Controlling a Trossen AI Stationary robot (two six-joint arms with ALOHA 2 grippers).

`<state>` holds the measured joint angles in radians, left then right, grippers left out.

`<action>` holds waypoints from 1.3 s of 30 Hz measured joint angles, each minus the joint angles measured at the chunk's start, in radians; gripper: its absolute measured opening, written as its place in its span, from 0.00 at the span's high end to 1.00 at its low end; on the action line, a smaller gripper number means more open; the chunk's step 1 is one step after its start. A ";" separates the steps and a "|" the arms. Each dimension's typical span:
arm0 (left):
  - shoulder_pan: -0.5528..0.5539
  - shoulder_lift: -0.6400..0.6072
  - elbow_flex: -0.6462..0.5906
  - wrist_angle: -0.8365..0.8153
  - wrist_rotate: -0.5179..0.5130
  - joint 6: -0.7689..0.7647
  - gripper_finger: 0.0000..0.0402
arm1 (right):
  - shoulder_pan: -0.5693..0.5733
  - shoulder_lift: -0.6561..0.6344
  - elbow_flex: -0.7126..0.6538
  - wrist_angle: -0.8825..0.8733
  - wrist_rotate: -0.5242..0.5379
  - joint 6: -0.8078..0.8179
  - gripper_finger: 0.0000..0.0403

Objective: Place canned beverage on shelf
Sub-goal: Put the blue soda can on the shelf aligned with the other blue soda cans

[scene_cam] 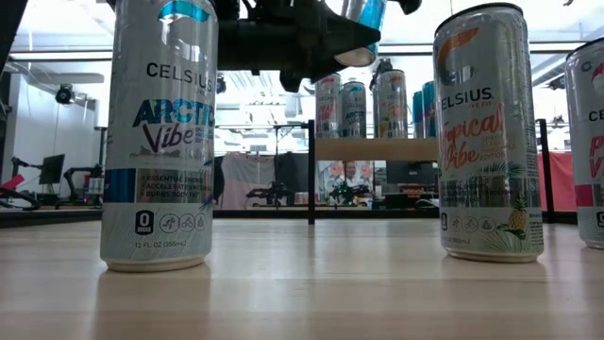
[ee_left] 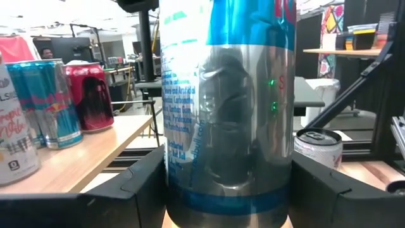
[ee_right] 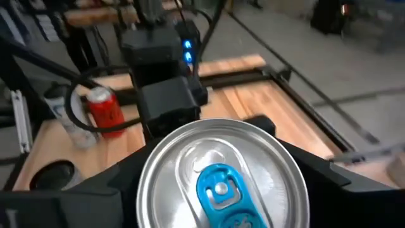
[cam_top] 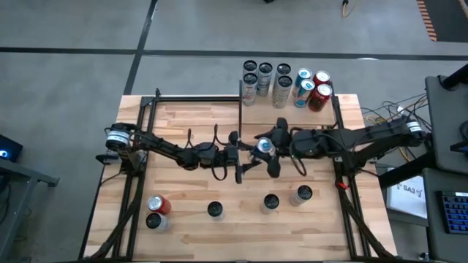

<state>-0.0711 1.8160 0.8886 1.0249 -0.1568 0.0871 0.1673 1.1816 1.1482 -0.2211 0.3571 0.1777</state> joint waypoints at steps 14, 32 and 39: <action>0.001 0.001 0.000 0.014 0.000 -0.001 0.43 | 0.000 0.097 0.282 -0.462 0.003 0.144 0.41; -0.004 0.000 0.001 0.009 0.021 -0.045 0.29 | -0.049 0.095 0.433 -0.799 0.037 0.101 0.45; -0.002 -0.010 0.001 -0.002 0.016 -0.042 0.28 | -0.206 0.064 0.433 -1.011 0.114 0.081 0.45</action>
<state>-0.0734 1.8056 0.8895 1.0232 -0.1410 0.0449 -0.0391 1.2456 1.5808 -1.2323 0.4711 0.2587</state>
